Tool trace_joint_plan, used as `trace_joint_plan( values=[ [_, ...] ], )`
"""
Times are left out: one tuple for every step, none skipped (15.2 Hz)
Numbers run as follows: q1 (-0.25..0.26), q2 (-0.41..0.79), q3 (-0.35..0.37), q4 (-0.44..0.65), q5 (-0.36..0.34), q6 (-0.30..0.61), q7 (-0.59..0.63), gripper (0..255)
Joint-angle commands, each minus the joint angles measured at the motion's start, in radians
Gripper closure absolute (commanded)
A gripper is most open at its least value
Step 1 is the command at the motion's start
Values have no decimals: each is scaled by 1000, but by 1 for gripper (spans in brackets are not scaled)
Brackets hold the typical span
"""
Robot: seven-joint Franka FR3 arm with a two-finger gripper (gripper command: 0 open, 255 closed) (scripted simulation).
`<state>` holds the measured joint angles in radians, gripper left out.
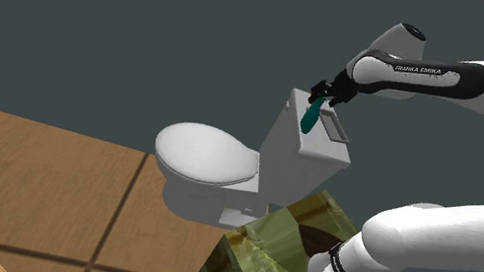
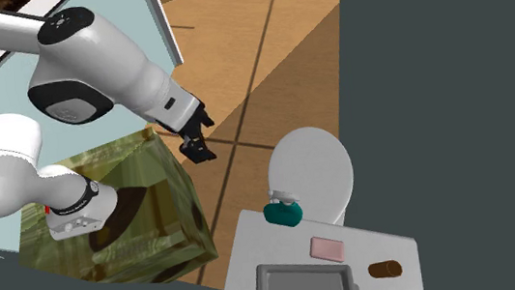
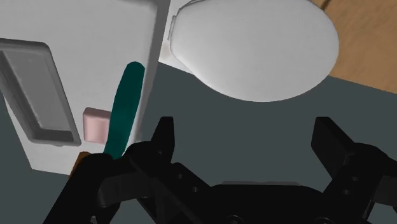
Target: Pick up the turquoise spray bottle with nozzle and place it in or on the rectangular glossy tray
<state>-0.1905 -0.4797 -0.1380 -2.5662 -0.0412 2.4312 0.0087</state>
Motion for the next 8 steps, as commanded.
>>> trace_joint_plan(
  values=[
    [-20, 60, -9, -2, -12, 86, 16, 0],
    [-29, 92, -14, 0, -17, 126, 23, 0],
    [-39, 125, -19, 3, -21, 165, 31, 0],
    [-48, 158, -23, 8, -26, 204, 39, 0],
    [-57, 192, -28, 14, -30, 242, 48, 0],
    [-66, 227, -33, 22, -34, 279, 56, 0],
    [-75, 262, -38, 30, -37, 315, 64, 0],
    [-84, 297, -44, 40, -40, 350, 73, 0]
  ],
)
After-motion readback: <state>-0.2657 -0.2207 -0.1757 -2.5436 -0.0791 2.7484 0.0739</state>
